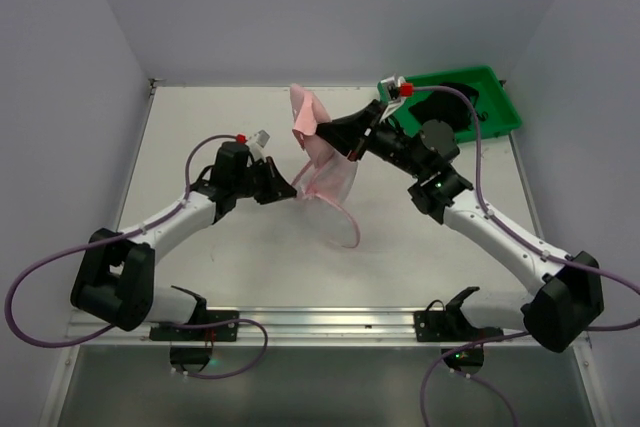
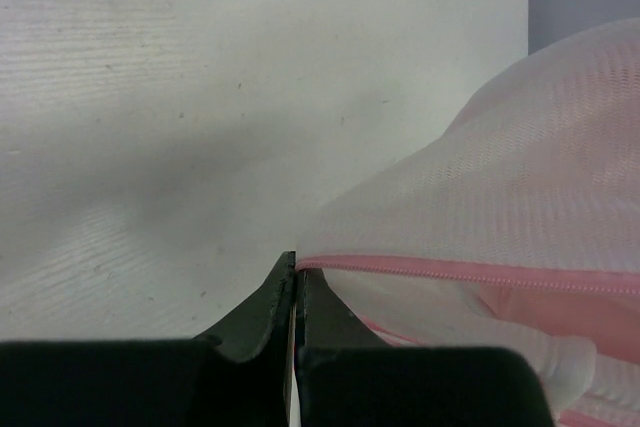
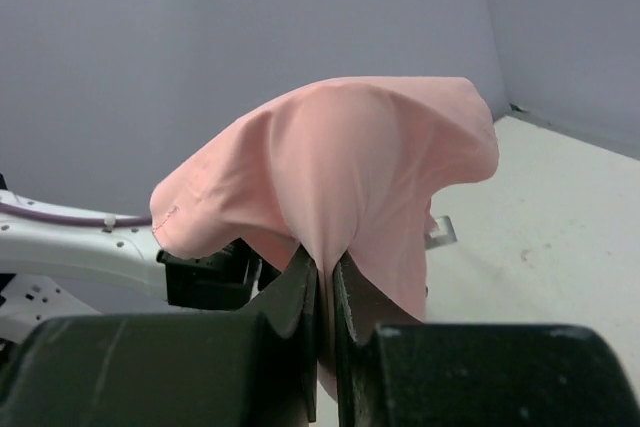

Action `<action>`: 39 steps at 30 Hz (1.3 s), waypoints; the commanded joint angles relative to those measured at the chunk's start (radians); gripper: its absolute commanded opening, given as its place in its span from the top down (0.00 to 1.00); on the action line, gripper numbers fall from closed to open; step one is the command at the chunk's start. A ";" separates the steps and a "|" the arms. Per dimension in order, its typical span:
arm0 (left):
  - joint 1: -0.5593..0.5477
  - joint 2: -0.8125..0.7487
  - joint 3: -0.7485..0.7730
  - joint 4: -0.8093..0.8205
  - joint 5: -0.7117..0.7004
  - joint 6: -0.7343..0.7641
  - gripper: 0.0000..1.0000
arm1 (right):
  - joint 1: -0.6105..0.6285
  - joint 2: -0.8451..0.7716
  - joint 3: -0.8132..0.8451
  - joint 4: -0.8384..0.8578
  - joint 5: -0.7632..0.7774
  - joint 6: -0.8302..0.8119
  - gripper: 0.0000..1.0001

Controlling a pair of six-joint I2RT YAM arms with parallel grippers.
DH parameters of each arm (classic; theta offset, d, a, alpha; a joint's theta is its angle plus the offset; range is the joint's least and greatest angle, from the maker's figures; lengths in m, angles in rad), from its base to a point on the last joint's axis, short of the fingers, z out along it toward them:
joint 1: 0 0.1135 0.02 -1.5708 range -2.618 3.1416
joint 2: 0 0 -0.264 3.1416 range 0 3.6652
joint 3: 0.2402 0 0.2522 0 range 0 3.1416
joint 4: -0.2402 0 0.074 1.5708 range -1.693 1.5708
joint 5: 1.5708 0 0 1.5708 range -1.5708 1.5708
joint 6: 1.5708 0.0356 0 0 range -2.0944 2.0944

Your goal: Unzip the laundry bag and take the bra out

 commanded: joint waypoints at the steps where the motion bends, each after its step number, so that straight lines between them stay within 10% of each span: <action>1: -0.024 -0.055 0.059 -0.025 -0.018 -0.024 1.00 | -0.002 0.072 0.039 0.261 -0.065 0.131 1.00; 16: -0.050 -0.168 0.088 -0.088 -0.103 -0.027 1.00 | 0.012 0.175 0.097 0.157 -0.128 0.117 1.00; 24: -0.050 -0.056 0.004 -0.033 -0.124 -0.011 1.00 | -0.011 0.092 0.349 -0.187 -0.055 -0.040 1.00; 39: -0.049 -0.030 -0.044 -0.018 -0.103 -0.001 1.00 | -0.385 0.256 0.749 -0.482 0.120 -0.174 1.00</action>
